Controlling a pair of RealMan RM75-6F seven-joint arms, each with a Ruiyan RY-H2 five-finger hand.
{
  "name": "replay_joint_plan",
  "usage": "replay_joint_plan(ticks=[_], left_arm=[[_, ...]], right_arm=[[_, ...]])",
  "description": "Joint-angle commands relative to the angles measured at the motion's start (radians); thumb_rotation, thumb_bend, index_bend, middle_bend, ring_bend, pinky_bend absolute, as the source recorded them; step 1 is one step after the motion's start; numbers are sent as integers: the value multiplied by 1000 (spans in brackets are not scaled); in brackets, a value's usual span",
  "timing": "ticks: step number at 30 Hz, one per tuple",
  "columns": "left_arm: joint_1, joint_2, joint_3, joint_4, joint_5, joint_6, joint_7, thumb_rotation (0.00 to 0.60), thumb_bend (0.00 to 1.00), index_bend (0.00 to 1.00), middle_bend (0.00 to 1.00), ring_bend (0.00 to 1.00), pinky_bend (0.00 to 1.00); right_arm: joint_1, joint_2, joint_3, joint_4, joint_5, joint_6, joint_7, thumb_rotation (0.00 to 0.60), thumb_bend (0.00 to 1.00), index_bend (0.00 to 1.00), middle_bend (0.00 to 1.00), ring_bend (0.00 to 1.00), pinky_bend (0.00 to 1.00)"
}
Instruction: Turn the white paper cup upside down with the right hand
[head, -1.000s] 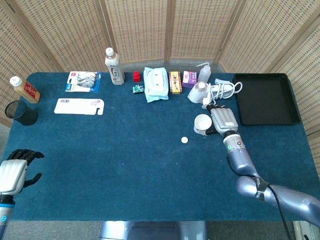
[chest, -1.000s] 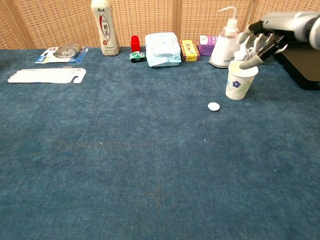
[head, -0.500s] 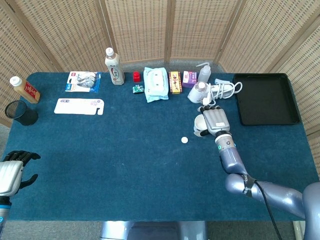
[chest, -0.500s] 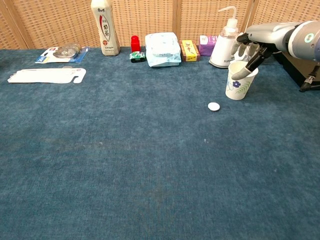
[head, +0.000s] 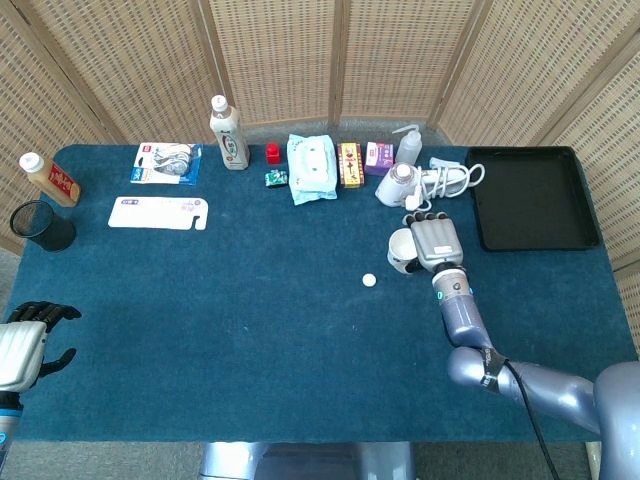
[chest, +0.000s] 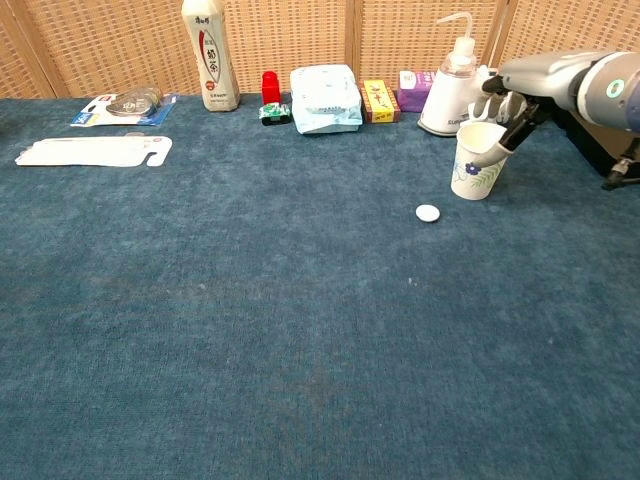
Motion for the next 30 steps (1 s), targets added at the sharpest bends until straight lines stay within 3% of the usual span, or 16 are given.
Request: replay_joint_plan(ticks=[1,18,30], left_arm=[[2,0,0,2,-2,1,-3,600,205,367,403,273,200],[10,-7,6,25,-7,-2,-21,600,204,368,403,273,200],[9,-7,5,22,-5,-3,-17,600,205,368,403,273,200]], right_arm=[[9,-8,3,8,4,-3,-8,385,215,231,228,252,191],[32,-51,-16,96,11,-11,-62,388,215,362,265,279,207],[-14,-33,50,61,-84,-6,127,387,216,420,327,332,240]])
